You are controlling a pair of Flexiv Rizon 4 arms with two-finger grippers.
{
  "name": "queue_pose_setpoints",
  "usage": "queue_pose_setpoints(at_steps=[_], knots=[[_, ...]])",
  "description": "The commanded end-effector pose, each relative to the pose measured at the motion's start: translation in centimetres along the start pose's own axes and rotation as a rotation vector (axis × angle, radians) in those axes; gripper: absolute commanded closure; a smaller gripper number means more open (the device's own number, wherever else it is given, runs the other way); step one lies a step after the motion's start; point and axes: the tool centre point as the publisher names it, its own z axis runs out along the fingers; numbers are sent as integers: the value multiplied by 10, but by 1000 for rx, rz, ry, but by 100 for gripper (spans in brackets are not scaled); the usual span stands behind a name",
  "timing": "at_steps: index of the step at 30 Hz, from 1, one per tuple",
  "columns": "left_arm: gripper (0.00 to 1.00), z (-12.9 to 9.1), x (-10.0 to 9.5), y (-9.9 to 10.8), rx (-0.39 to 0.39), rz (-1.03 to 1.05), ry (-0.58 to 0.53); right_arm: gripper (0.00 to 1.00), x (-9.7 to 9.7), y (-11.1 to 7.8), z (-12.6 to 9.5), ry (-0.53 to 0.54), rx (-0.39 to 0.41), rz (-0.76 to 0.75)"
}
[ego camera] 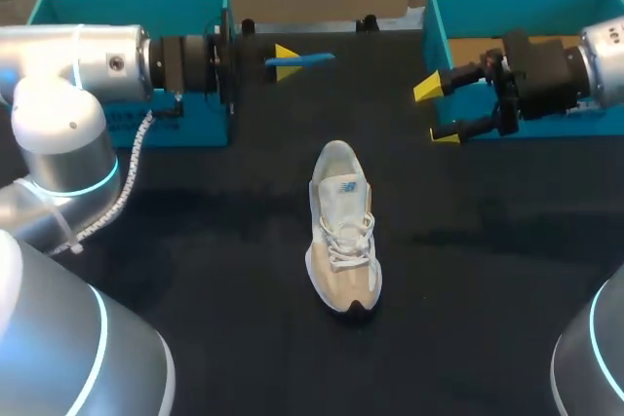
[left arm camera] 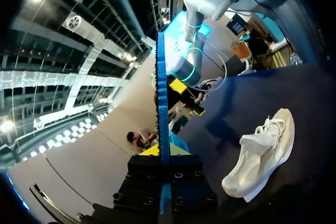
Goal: Take the shoe out of the shoebox, open the shoe tongue, remove and reinsert the insole, then place the shoe into the shoebox
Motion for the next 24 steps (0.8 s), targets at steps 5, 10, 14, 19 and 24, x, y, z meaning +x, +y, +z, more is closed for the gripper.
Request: queue_pose_setpoints(at_steps=[5, 10, 14, 19, 24], knots=[[100, 10, 10, 7, -88, 1323, -226, 0, 0, 0, 1, -2, -1, 0], [100, 13, 10, 5, -97, 1345, -214, 0, 0, 0, 1, -2, -1, 0], [100, 15, 12, 5, -116, 1318, -212, 0, 0, 1, 10, 19, -1, 7], [100, 17, 14, 6, -128, 1282, -223, 0, 1, 4, 18, 36, -7, 15], [100, 19, 14, 5, -129, 1259, -229, 0, 5, 6, 24, 47, -11, 11]])
